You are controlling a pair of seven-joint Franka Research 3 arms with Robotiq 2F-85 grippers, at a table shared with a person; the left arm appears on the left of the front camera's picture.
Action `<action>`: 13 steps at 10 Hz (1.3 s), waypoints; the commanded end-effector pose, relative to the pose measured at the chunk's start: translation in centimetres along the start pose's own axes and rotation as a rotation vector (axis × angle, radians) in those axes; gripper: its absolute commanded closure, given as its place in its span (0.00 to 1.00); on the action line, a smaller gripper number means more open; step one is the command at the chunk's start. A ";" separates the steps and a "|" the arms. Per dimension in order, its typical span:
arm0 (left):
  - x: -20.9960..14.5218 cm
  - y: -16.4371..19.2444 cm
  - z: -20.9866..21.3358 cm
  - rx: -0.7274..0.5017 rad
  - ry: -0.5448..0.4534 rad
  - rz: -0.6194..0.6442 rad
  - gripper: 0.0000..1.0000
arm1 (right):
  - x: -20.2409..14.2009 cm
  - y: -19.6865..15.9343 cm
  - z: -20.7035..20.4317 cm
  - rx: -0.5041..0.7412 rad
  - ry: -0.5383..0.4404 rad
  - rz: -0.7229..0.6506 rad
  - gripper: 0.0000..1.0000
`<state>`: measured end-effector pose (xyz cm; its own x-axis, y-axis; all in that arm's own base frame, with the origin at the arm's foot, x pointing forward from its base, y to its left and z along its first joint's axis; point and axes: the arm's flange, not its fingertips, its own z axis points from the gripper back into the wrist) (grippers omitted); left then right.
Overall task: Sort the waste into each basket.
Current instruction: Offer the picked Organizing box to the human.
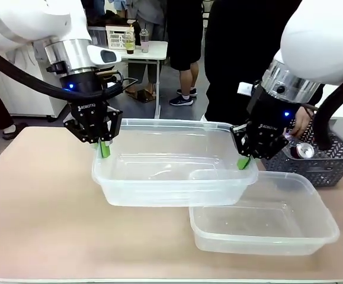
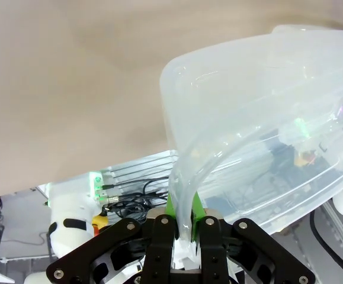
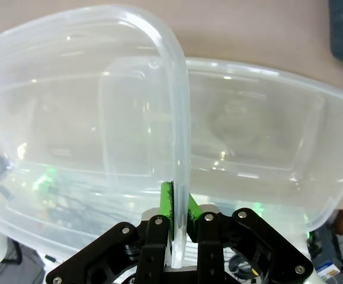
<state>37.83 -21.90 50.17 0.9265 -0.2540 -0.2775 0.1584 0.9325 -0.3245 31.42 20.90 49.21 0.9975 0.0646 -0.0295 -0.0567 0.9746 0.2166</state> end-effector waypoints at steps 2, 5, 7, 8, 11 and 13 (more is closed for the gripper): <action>-0.6 -0.2 0.3 -0.009 0.005 -0.011 0.93 | 0.6 -0.1 0.6 -0.017 -0.003 0.011 0.95; -0.6 -0.2 0.3 -0.009 0.005 -0.011 0.93 | 0.6 -0.1 0.6 -0.017 -0.003 0.011 0.95; -0.6 -0.2 0.3 -0.009 0.005 -0.011 0.93 | 0.6 -0.1 0.6 -0.017 -0.003 0.011 0.95; -0.6 -0.2 0.3 -0.009 0.005 -0.011 0.93 | 0.6 -0.1 0.6 -0.017 -0.003 0.011 0.95; -0.6 -0.2 0.3 -0.009 0.005 -0.011 0.93 | 0.6 -0.1 0.6 -0.017 -0.003 0.011 0.95; -0.6 -0.2 0.3 -0.009 0.005 -0.011 0.93 | 0.6 -0.1 0.6 -0.017 -0.003 0.011 0.95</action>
<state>37.80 -21.94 50.17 0.9263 -0.2550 -0.2775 0.1594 0.9323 -0.3248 31.45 20.85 49.19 0.9975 0.0630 -0.0313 -0.0548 0.9749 0.2159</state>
